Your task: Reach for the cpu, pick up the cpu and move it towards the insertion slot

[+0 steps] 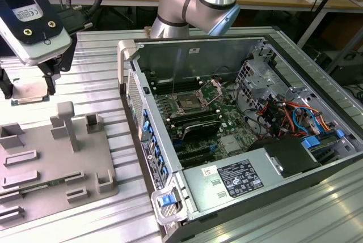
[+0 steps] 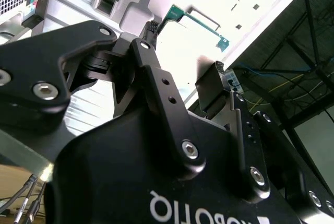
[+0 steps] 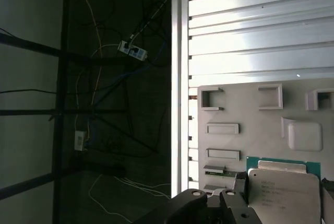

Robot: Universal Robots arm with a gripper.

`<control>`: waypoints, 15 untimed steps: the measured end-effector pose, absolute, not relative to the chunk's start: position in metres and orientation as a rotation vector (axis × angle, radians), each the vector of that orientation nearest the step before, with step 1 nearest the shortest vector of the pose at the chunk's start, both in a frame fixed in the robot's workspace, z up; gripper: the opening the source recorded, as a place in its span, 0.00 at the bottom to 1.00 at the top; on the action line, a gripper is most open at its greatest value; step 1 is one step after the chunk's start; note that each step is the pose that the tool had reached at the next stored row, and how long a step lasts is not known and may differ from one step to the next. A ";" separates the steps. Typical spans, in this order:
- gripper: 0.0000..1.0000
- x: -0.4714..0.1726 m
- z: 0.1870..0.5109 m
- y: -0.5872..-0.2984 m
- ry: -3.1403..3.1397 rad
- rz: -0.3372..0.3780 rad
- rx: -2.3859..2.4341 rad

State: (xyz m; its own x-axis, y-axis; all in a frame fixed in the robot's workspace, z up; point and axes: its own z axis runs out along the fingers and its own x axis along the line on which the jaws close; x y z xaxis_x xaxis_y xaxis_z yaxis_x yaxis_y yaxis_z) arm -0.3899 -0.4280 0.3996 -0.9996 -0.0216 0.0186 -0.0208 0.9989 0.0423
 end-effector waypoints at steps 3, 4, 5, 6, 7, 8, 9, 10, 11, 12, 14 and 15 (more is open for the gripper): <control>0.55 -0.386 0.400 -0.428 -3.122 -0.066 0.033; 0.55 -0.384 0.400 -0.428 -3.122 -0.066 0.033; 0.55 -0.383 0.400 -0.428 -3.122 -0.066 0.033; 0.55 -0.382 0.400 -0.428 -3.122 -0.066 0.033; 0.55 -0.381 0.400 -0.428 -3.122 -0.066 0.033; 0.55 -0.380 0.400 -0.428 -3.122 -0.066 0.033; 0.55 -0.379 0.399 -0.428 -3.122 -0.066 0.033; 0.55 -0.379 0.399 -0.428 -3.122 -0.066 0.033; 0.55 -0.379 0.400 -0.428 -3.122 -0.066 0.033; 0.55 -0.378 0.399 -0.428 -3.122 -0.066 0.033; 0.55 -0.378 0.399 -0.428 -3.122 -0.066 0.033; 0.55 -0.377 0.399 -0.428 -3.122 -0.066 0.033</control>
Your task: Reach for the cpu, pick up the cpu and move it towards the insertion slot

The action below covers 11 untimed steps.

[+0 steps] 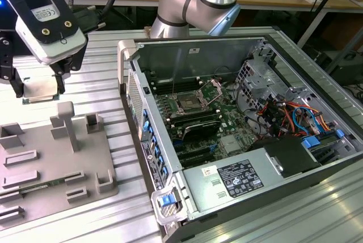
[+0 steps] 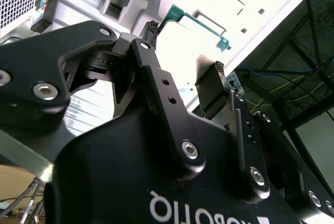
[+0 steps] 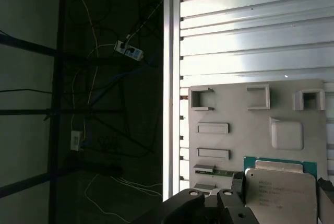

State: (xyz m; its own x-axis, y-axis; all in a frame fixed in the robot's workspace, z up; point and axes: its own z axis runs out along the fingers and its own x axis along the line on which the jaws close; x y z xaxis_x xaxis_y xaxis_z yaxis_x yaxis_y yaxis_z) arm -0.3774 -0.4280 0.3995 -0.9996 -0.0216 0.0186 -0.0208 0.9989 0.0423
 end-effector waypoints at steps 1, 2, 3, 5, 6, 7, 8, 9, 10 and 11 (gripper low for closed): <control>0.55 -0.377 0.399 -0.428 -3.122 -0.066 0.033; 0.55 -0.377 0.399 -0.428 -3.122 -0.066 0.033; 0.55 -0.376 0.399 -0.428 -3.122 -0.066 0.033; 0.55 -0.376 0.399 -0.428 -3.122 -0.066 0.033; 0.55 -0.376 0.399 -0.428 -3.122 -0.066 0.033; 0.55 -0.375 0.399 -0.428 -3.122 -0.066 0.033; 0.55 -0.375 0.399 -0.428 -3.122 -0.066 0.033; 0.55 -0.375 0.399 -0.428 -3.122 -0.066 0.033; 0.55 -0.375 0.399 -0.428 -3.122 -0.066 0.033; 0.55 -0.374 0.399 -0.428 -3.122 -0.066 0.033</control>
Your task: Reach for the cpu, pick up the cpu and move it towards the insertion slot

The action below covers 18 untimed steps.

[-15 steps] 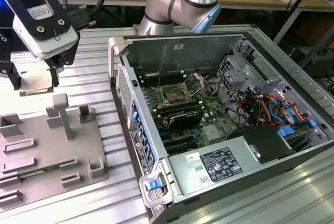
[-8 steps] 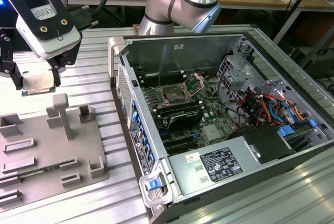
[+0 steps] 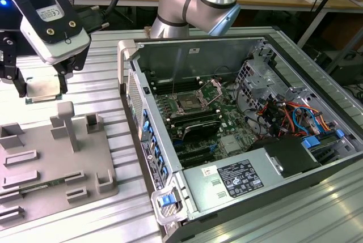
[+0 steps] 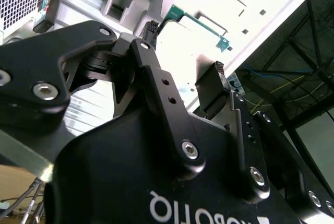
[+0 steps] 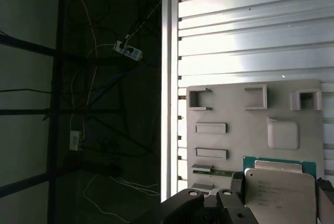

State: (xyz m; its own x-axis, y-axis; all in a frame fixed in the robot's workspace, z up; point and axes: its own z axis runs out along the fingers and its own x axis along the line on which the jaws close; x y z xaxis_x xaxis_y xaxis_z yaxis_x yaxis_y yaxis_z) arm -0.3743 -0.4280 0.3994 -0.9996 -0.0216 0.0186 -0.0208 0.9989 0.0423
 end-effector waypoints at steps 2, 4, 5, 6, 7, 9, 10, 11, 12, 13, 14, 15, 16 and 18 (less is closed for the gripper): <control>0.55 -0.374 0.399 -0.428 -3.122 -0.066 0.033; 0.55 -0.373 0.399 -0.428 -3.122 -0.066 0.033; 0.55 -0.373 0.399 -0.428 -3.122 -0.066 0.033; 0.55 -0.373 0.399 -0.428 -3.122 -0.066 0.033; 0.55 -0.372 0.399 -0.428 -3.122 -0.066 0.033; 0.55 -0.372 0.399 -0.428 -3.122 -0.066 0.033; 0.55 -0.372 0.399 -0.428 -3.122 -0.066 0.033; 0.55 -0.371 0.399 -0.428 -3.122 -0.066 0.033; 0.55 -0.371 0.399 -0.428 -3.122 -0.066 0.033; 0.55 -0.370 0.399 -0.428 -3.122 -0.066 0.033; 0.55 -0.369 0.399 -0.428 -3.122 -0.066 0.033; 0.55 -0.369 0.399 -0.428 -3.122 -0.066 0.033; 0.55 -0.368 0.399 -0.428 -3.122 -0.066 0.033; 0.55 -0.364 0.399 -0.428 -3.122 -0.066 0.033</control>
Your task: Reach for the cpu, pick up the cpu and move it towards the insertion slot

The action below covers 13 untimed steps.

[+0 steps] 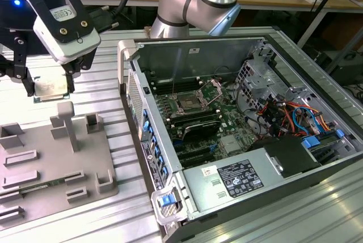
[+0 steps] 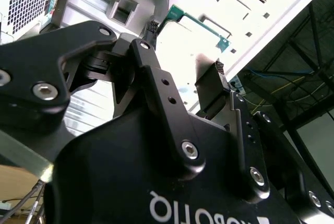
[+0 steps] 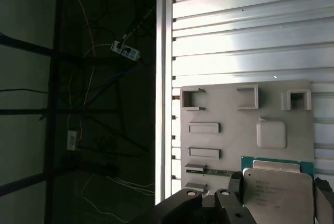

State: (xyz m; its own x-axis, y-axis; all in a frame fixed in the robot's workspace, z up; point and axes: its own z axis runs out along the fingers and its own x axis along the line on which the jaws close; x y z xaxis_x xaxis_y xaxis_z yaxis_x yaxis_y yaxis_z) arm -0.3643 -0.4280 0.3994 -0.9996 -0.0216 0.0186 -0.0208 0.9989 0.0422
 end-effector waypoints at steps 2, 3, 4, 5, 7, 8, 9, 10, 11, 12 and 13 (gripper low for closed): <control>0.55 -0.363 0.399 -0.428 -3.122 -0.066 0.033; 0.55 -0.362 0.399 -0.428 -3.122 -0.066 0.033; 0.55 -0.362 0.399 -0.428 -3.122 -0.066 0.033; 0.55 -0.361 0.399 -0.428 -3.122 -0.066 0.033; 0.55 -0.359 0.399 -0.428 -3.122 -0.066 0.033; 0.55 -0.359 0.399 -0.428 -3.122 -0.066 0.033; 0.55 -0.358 0.399 -0.428 -3.122 -0.066 0.033; 0.55 -0.358 0.399 -0.428 -3.122 -0.066 0.033; 0.55 -0.357 0.399 -0.428 -3.122 -0.066 0.033; 0.55 -0.357 0.399 -0.428 -3.122 -0.066 0.033; 0.55 -0.356 0.399 -0.428 -3.122 -0.066 0.033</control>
State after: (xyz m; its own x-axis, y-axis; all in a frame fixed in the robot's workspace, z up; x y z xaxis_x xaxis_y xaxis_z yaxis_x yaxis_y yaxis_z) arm -0.3563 -0.4280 0.3994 -0.9996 -0.0216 0.0185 -0.0208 0.9989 0.0422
